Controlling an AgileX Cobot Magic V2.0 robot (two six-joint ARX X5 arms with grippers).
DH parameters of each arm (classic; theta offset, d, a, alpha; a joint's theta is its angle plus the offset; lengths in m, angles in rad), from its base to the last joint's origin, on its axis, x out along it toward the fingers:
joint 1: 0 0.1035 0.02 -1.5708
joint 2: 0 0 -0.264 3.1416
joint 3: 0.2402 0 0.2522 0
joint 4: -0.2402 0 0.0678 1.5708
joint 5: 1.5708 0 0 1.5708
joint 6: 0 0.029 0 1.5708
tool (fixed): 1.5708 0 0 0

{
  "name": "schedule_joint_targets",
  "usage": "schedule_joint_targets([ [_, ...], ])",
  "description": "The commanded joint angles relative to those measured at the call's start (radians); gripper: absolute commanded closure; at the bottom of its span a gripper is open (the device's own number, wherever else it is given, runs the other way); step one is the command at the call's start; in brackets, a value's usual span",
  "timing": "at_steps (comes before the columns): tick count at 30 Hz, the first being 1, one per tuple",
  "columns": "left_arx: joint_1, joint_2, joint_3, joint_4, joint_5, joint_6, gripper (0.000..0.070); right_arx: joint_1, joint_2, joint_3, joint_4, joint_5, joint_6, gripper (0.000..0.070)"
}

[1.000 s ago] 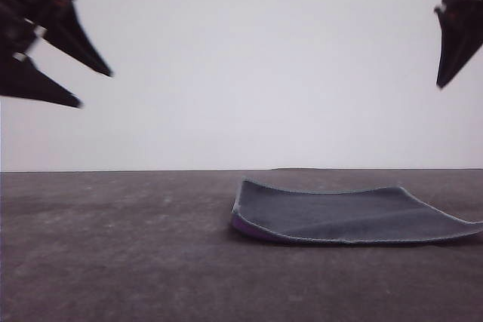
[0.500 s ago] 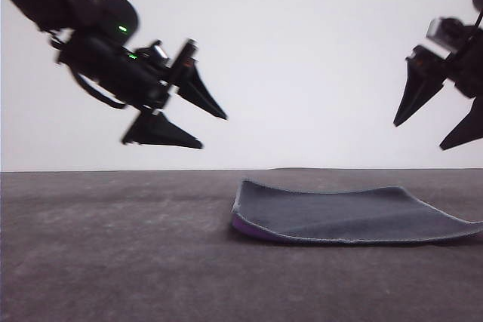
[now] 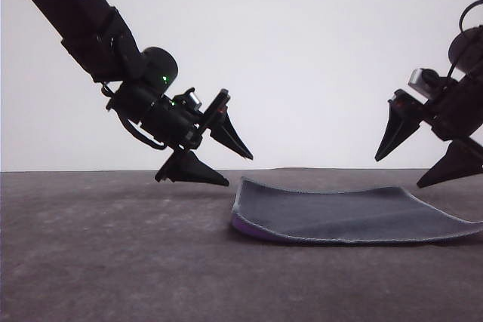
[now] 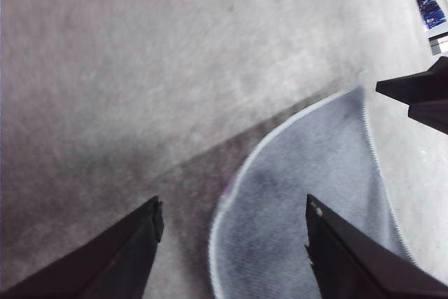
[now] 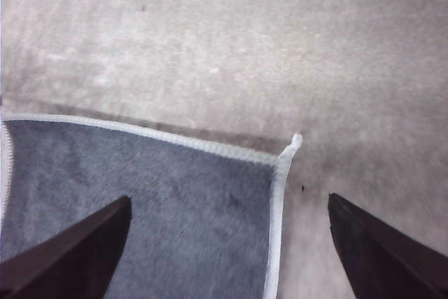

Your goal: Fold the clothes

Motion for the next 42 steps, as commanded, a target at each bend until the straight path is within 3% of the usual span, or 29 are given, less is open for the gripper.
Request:
schedule_joint_targets([
  [1, -0.008, 0.037, 0.032, 0.007, -0.004, -0.007, 0.0306, -0.001, 0.034, 0.021, 0.007, -0.009, 0.011, 0.0133],
  [18, -0.064, 0.047, 0.034, 0.034, -0.033, -0.022, 0.0306, 0.025, 0.075, 0.021, 0.05, -0.074, 0.026, 0.0184],
  [21, -0.07, 0.047, 0.034, 0.034, -0.038, -0.022, 0.0323, 0.032, 0.075, 0.021, 0.05, -0.075, 0.026, 0.0283],
  [25, -0.071, 0.047, 0.034, 0.032, -0.063, -0.023, 0.0523, 0.033, 0.075, 0.021, 0.053, -0.064, 0.025, 0.0506],
  [28, -0.071, 0.047, 0.034, 0.032, -0.087, -0.024, 0.0604, 0.028, 0.075, 0.021, 0.05, -0.055, 0.026, 0.0627],
  [32, -0.072, 0.047, 0.034, 0.029, -0.112, -0.023, 0.0692, 0.023, 0.075, 0.021, 0.045, -0.04, 0.025, 0.0694],
  [37, -0.072, 0.047, 0.034, 0.029, -0.1, -0.016, 0.0692, 0.022, 0.075, 0.021, 0.041, -0.048, 0.02, 0.0694],
  [42, -0.068, 0.047, 0.036, 0.025, 0.036, -0.021, 0.0692, 0.007, 0.075, 0.037, -0.035, -0.122, -0.004, 0.0694],
])
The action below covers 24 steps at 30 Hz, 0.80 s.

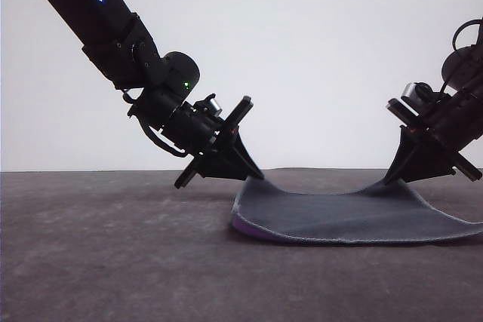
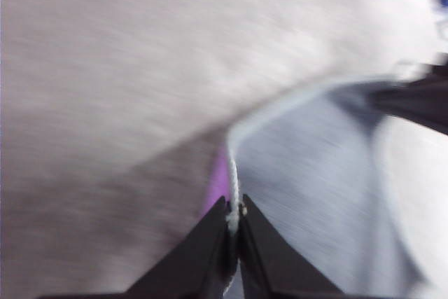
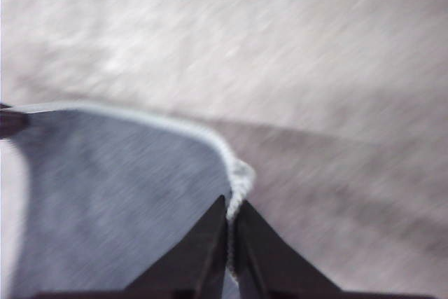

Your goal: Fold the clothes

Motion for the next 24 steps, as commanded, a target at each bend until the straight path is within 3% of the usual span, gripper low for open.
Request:
schedule_joint_targets([
  [1, -0.002, 0.028, 0.029, -0.003, 0.046, 0.001, 0.0692, -0.009, 0.027, 0.033, -0.033, -0.026, -0.021, 0.0694],
  [10, -0.002, 0.028, 0.029, -0.119, 0.192, 0.011, 0.0691, -0.053, 0.027, 0.068, -0.293, -0.074, -0.13, 0.0694],
  [15, -0.002, 0.027, 0.029, -0.196, 0.322, 0.029, 0.0691, -0.062, 0.027, 0.068, -0.412, -0.117, -0.195, 0.0694],
  [24, -0.003, 0.027, 0.029, -0.418, 0.417, 0.164, 0.0683, -0.061, 0.027, 0.069, -0.556, -0.117, -0.272, 0.0692],
])
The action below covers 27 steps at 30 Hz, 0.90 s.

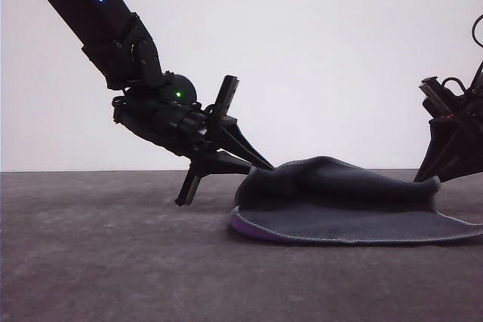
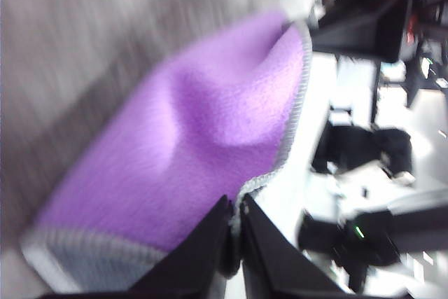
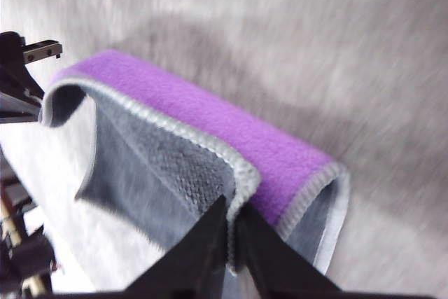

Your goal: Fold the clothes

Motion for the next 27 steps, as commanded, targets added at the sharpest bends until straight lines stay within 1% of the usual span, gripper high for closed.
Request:
schedule_joint_targets([
  [1, -0.002, 0.027, 0.028, -0.046, 0.024, 0.081, 0.0682, 0.001, 0.027, 0.023, -0.022, -0.004, -0.047, 0.069],
  [3, 0.0, 0.027, 0.028, -0.104, 0.024, 0.117, 0.0678, 0.0, 0.027, 0.026, -0.051, -0.003, -0.054, 0.0688],
  [10, 0.0, 0.027, 0.028, -0.277, 0.023, 0.236, 0.067, -0.017, 0.026, 0.056, -0.179, -0.003, -0.116, 0.0686],
  [12, -0.002, 0.027, 0.028, -0.318, 0.02, 0.265, 0.0656, -0.018, 0.026, 0.062, -0.211, -0.001, -0.128, 0.0682],
  [14, -0.003, 0.027, 0.028, -0.343, 0.02, 0.274, 0.0609, -0.019, 0.026, 0.064, -0.231, 0.0, -0.133, 0.0657],
  [15, -0.003, 0.027, 0.028, -0.353, 0.02, 0.276, 0.058, -0.019, 0.026, 0.064, -0.24, 0.0, -0.139, 0.0634],
  [17, -0.003, 0.027, 0.028, -0.374, 0.02, 0.291, 0.0533, -0.019, 0.026, 0.064, -0.265, 0.001, -0.155, 0.0619],
  [20, -0.003, 0.027, 0.029, -0.402, 0.02, 0.3, 0.0527, -0.019, 0.026, 0.064, -0.297, 0.001, -0.172, 0.0619],
  [23, -0.007, 0.027, 0.029, -0.419, 0.02, 0.308, 0.0497, -0.019, 0.026, 0.064, -0.311, 0.005, -0.177, 0.0619],
  [27, -0.009, 0.027, 0.029, -0.452, 0.02, 0.33, 0.0496, -0.019, 0.026, 0.064, -0.329, 0.023, -0.181, 0.0619],
])
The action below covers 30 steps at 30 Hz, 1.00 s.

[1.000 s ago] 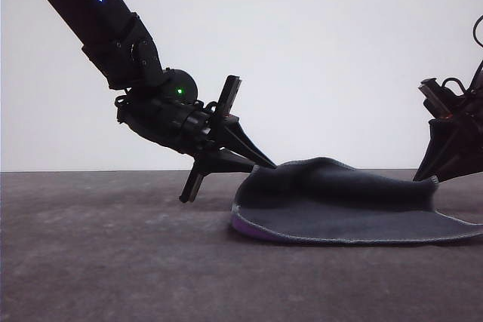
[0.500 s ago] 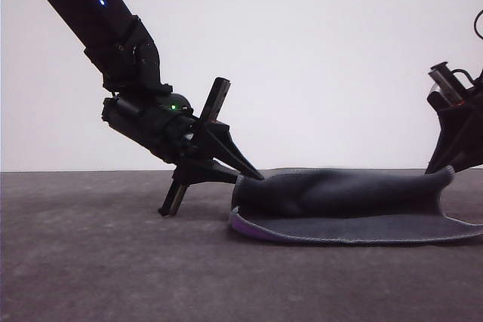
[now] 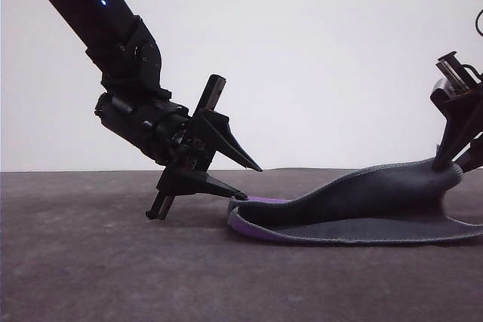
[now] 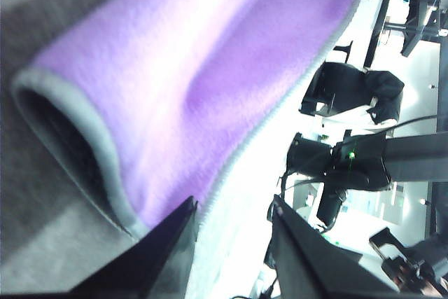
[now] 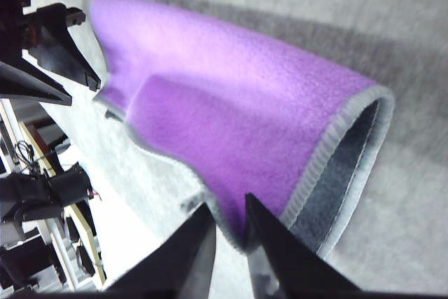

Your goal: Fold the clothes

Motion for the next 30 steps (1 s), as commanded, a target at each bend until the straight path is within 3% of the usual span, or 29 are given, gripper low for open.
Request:
schedule_joint_targets([
  [1, -0.004, 0.008, 0.006, -0.015, 0.007, 0.038, 0.0496, -0.003, 0.026, 0.021, -0.01, 0.016, -0.02, 0.0619],
  [4, -0.004, 0.008, 0.006, -0.045, 0.007, 0.059, 0.0493, -0.004, 0.026, 0.021, -0.026, 0.05, -0.02, 0.0618],
  [6, -0.004, 0.008, 0.006, -0.069, 0.007, 0.078, 0.045, -0.006, 0.026, 0.021, -0.04, 0.064, -0.021, 0.0583],
  [8, -0.004, 0.008, 0.006, -0.089, 0.007, 0.094, 0.0393, -0.007, 0.026, 0.021, -0.048, 0.062, -0.023, 0.0462],
  [10, -0.004, 0.008, 0.006, -0.106, 0.007, 0.108, 0.0371, -0.007, 0.025, 0.021, -0.054, 0.062, -0.023, 0.0288],
  [12, -0.004, 0.008, 0.007, -0.125, 0.007, 0.124, 0.0371, -0.007, 0.022, 0.021, -0.058, 0.06, -0.024, 0.0208],
  [21, 0.012, 0.008, 0.115, -0.357, 0.004, 0.336, 0.0333, -0.015, -0.099, 0.022, -0.079, 0.064, -0.03, 0.0198],
  [24, 0.019, 0.008, 0.204, -0.411, -0.037, 0.368, 0.0333, -0.016, -0.197, 0.022, -0.099, 0.107, -0.02, 0.0199],
  [27, 0.027, 0.008, 0.297, -0.413, -0.179, 0.306, 0.0333, -0.016, -0.305, 0.022, -0.091, 0.189, 0.011, 0.0198],
  [30, 0.037, 0.006, 0.408, -0.415, -0.423, 0.195, 0.0333, -0.029, -0.425, 0.022, -0.082, 0.322, 0.089, 0.0198],
])
